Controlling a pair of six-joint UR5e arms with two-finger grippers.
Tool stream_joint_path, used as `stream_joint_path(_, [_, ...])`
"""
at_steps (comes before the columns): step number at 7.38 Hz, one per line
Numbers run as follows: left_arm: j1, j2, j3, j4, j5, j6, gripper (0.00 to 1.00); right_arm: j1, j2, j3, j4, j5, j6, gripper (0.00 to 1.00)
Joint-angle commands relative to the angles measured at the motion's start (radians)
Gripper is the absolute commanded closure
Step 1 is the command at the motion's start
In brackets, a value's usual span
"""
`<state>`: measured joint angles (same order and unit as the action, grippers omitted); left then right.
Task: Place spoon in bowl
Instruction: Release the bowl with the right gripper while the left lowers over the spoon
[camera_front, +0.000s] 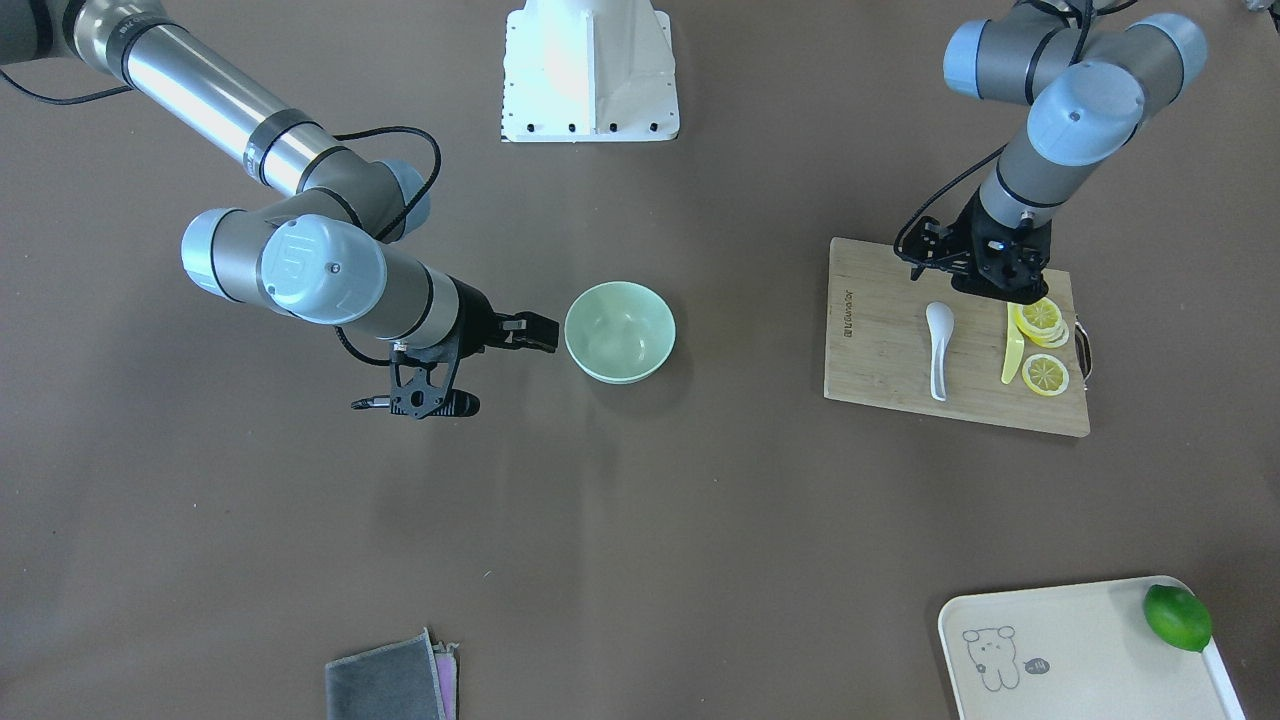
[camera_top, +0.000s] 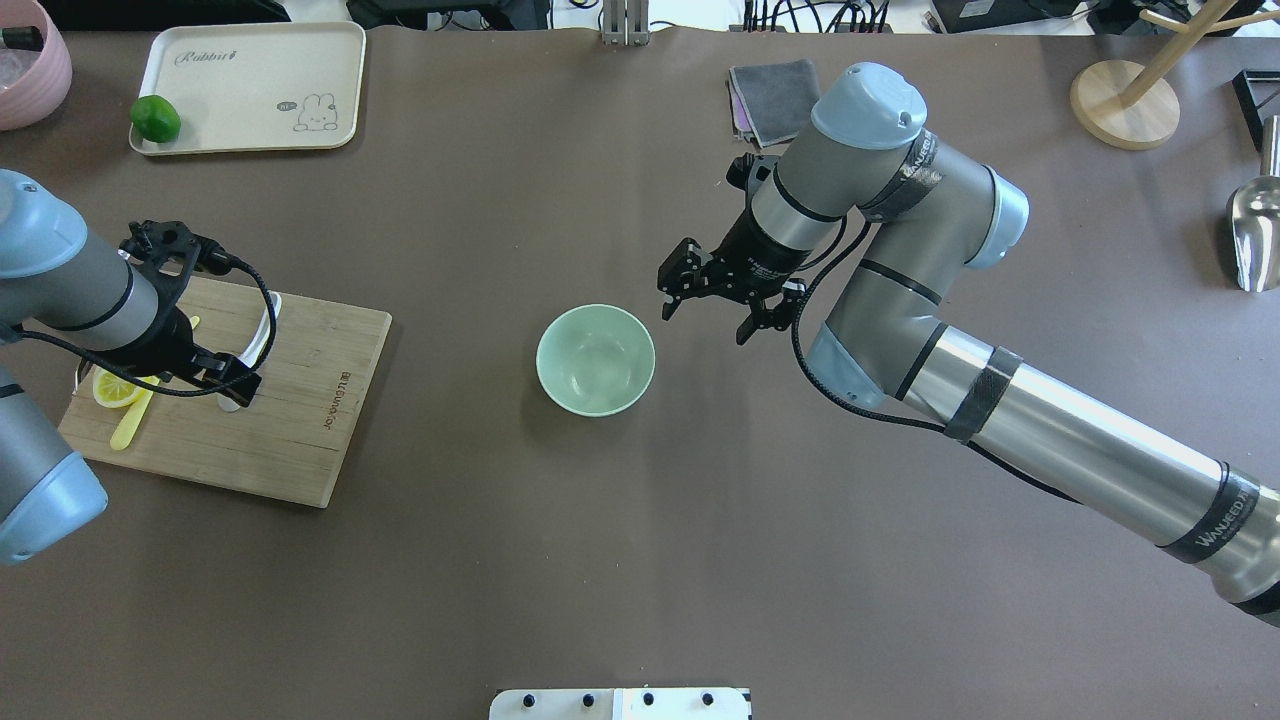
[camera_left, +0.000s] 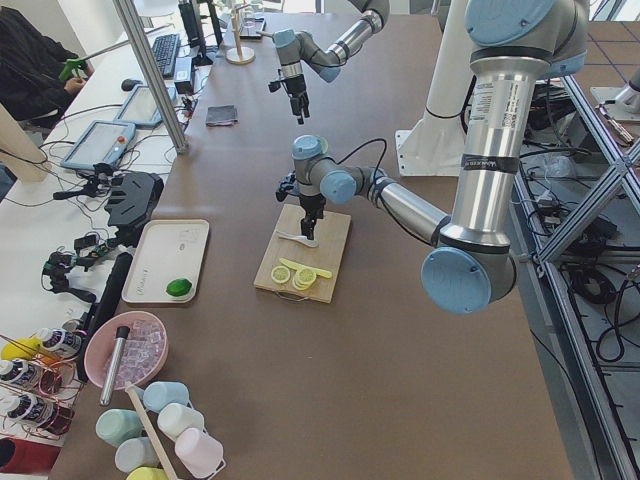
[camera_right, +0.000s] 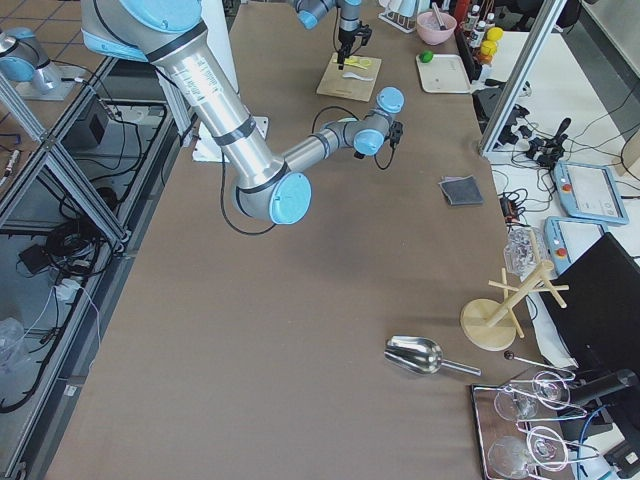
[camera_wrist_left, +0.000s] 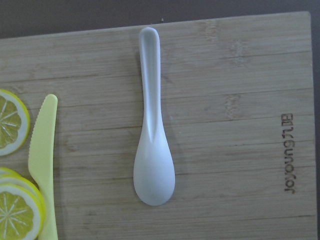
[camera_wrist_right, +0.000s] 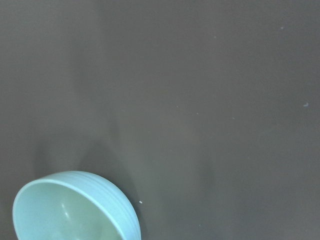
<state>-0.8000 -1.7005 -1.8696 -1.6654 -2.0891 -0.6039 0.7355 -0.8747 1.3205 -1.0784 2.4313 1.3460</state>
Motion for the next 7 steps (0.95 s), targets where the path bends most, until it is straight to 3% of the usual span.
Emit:
stream_joint_path(1, [-0.002,-0.042,0.050,0.000,0.004,0.033,0.03,-0.005,-0.006,0.000,0.000,0.000,-0.004,0.00])
stream_joint_path(6, [-0.001,-0.088,0.128,-0.008,0.000,0.033,0.03,-0.005,-0.004,0.000,0.000,-0.001,-0.005,0.00])
stream_joint_path(7, [-0.001,-0.088,0.133,-0.008,0.000,0.035,0.08,-0.007,-0.004,-0.001,0.002,-0.001,-0.005,0.00])
